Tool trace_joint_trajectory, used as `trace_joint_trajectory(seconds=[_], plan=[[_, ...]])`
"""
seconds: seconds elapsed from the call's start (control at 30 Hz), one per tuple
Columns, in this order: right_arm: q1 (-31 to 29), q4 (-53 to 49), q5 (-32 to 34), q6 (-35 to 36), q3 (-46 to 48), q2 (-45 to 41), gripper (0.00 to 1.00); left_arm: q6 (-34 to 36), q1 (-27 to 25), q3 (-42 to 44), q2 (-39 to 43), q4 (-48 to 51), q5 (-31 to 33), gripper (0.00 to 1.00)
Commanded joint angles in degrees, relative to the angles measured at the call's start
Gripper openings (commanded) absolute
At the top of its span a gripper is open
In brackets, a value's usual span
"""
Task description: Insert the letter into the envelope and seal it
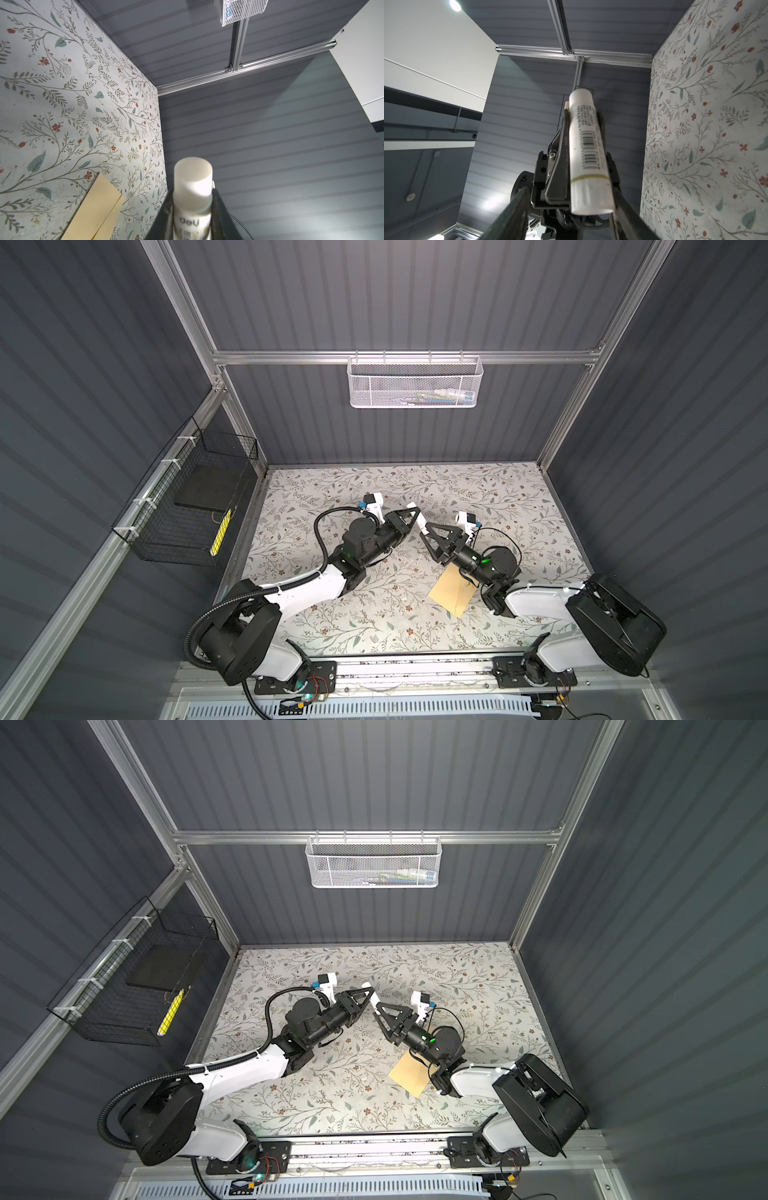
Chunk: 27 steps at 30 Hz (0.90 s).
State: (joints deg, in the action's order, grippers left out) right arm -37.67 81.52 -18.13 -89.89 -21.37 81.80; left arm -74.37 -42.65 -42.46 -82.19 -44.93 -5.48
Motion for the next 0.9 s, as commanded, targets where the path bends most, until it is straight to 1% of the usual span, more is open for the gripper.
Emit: trace_joint_trajectory(seconds=[0.0, 0.17, 0.27, 0.5, 0.7, 0.87], plan=[[-0.04, 2.95, 1.15, 0.24, -0.31, -0.84, 0.57, 0.23, 0.29, 0.15, 1.38, -1.75, 0.82, 0.00], [0.01, 2.95, 1.52, 0.40, 0.26, -0.85, 0.50, 0.25, 0.26, 0.01, 1.40, -1.57, 0.69, 0.00], [0.04, 2.95, 1.44, 0.37, -0.04, -0.60, 0.48, 0.25, 0.27, -0.08, 1.33, -1.57, 0.60, 0.00], [0.31, 2.95, 1.43, 0.41, -0.17, 0.20, 0.40, 0.11, 0.29, -0.14, 1.16, -1.57, 0.29, 0.00], [0.80, 2.95, 1.52, 0.56, -0.21, 0.55, 0.38, 0.09, 0.25, -0.17, 1.00, -1.91, -0.33, 0.00], [1.07, 2.64, 1.17, 0.77, -0.34, 0.91, 0.32, -0.01, 0.23, -0.11, 0.82, -1.65, -0.67, 0.00]])
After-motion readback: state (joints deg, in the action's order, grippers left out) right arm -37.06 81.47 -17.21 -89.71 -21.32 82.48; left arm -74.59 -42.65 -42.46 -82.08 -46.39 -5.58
